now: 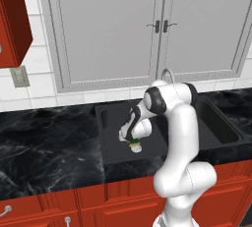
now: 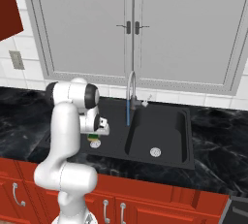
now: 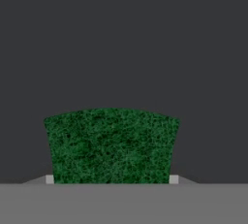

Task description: Soak the sponge with water for a few seconds and then drop it inside the sink.

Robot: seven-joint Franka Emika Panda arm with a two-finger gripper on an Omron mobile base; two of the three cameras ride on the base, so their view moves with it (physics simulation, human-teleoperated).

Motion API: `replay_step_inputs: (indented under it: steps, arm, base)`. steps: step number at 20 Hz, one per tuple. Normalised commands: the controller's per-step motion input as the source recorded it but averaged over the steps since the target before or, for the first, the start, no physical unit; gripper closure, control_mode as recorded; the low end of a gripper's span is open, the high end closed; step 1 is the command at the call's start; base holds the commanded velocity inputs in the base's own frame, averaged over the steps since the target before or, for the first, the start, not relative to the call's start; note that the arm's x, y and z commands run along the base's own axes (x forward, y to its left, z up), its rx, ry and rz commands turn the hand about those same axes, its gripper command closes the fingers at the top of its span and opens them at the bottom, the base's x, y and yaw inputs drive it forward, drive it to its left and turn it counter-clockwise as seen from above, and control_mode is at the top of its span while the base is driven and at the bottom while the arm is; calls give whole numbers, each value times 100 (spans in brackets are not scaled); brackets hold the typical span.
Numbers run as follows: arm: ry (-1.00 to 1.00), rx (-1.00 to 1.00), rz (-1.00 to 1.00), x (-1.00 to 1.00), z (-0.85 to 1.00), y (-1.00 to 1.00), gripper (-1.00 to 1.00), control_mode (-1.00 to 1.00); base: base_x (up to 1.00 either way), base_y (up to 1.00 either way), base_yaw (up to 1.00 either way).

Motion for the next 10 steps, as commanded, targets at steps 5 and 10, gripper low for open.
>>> replay_step_inputs:
  steps: [5, 10]
  arm:
    - [0, 0, 0, 0, -10, 0, 100, -100]
    - [0, 0, 0, 0, 0, 0, 100, -100]
  base:
    - [0, 0, 0]
    - [0, 0, 0]
